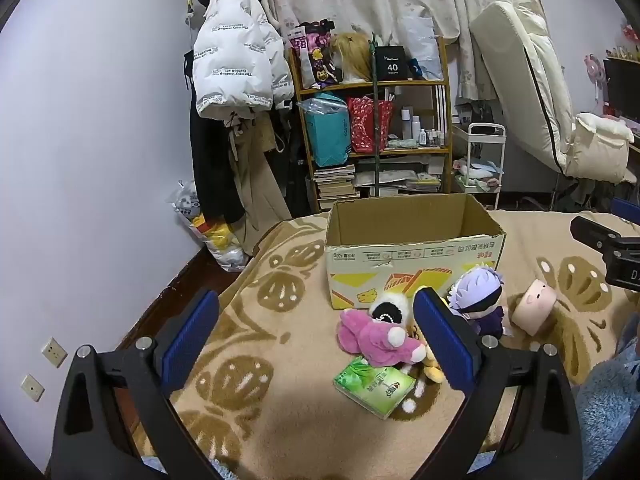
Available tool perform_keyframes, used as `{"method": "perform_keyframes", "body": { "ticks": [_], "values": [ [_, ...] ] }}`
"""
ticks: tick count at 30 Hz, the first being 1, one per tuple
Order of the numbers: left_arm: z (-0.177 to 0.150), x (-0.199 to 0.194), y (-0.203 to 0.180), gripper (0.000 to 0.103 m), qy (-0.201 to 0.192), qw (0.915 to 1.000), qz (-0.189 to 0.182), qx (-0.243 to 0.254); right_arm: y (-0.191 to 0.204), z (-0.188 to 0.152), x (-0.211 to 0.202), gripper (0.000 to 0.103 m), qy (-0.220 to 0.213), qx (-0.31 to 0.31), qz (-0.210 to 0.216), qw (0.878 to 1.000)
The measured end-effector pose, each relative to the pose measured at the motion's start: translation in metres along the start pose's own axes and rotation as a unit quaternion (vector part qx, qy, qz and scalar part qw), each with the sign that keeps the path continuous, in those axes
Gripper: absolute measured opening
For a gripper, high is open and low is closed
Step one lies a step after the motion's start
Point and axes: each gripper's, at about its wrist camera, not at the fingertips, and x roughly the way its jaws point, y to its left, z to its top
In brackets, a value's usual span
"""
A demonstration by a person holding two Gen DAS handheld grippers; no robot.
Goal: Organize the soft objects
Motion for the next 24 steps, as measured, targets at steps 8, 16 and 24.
{"method": "perform_keyframes", "body": {
  "ticks": [8, 16, 24],
  "values": [
    [-0.0008, 0.0027, 0.0027, 0.097, -0.002, 1.0, 0.0, -0.002, 0.0, -0.0004, 0.0, 0.103, -0.003, -0.001, -0.002, 1.0],
    [-0.0021, 0.0012, -0.0014, 0.097, -0.006, 1.0, 0.002, 0.003, -0.0007, -0.0018, 0.0013, 0.103, -0.002, 0.001, -0.001, 1.0],
    [-0.0031, -0.0002, 0.0038, 0.097, -0.006, 1.0, 0.004, 0.005, -0.0007, -0.0023, 0.0015, 0.103, -0.002, 0.001, -0.001, 1.0]
  ]
}}
